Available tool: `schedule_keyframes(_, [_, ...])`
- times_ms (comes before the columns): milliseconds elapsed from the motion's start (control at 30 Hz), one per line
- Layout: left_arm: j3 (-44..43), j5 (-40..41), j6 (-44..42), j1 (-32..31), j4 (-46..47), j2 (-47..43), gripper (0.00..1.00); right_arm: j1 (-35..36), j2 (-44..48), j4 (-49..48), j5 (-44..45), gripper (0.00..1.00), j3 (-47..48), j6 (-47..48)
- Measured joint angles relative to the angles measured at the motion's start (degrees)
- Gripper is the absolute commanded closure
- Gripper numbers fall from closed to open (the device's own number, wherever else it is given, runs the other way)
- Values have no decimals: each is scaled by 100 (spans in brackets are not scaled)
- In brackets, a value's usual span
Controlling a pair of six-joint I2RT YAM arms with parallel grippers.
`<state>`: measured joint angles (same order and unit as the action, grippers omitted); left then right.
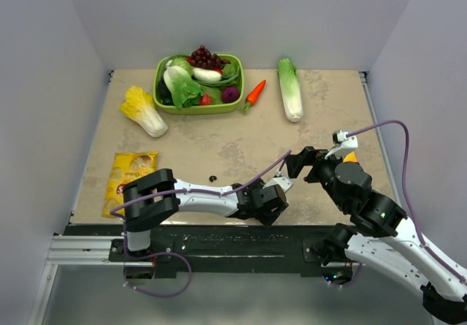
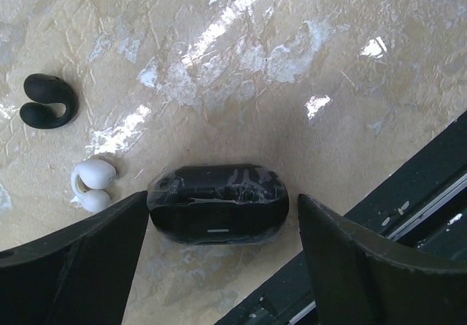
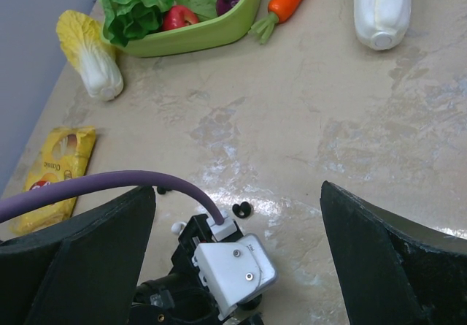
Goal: Insert the wireless bluetooth earbuds into the charging case
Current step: Pick up the charging case at the center of the board.
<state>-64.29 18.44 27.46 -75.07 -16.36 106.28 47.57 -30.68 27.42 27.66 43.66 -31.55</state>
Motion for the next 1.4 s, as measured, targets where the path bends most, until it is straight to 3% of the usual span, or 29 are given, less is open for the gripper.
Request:
schedule_keyframes(833, [-52, -26, 107, 0, 46, 70, 18, 0, 85, 7, -4, 2, -96, -61])
schedule_keyframes(1033, [-17, -59, 136, -2, 70, 50, 47, 0, 114, 7, -7, 2, -107, -85])
schedule_keyframes(1200, [352, -15, 133, -2, 304, -201, 66, 0, 105, 0, -20, 2, -149, -103])
schedule_keyframes(1233, [457, 0, 120, -2, 358, -275, 77, 0, 98, 0, -20, 2, -153, -103])
schedule_keyframes(1300, [691, 70, 66, -2, 476, -483, 85, 0, 61, -17, -20, 2, -153, -103])
schedule_keyframes(1333, [800, 125, 33, -2, 557, -603, 98, 0, 28, -22, -17, 2, -149, -103])
schedule_keyframes(1400, [999, 267, -35, -2, 748, -879, 100, 0, -57, -24, 7, 2, -125, -101])
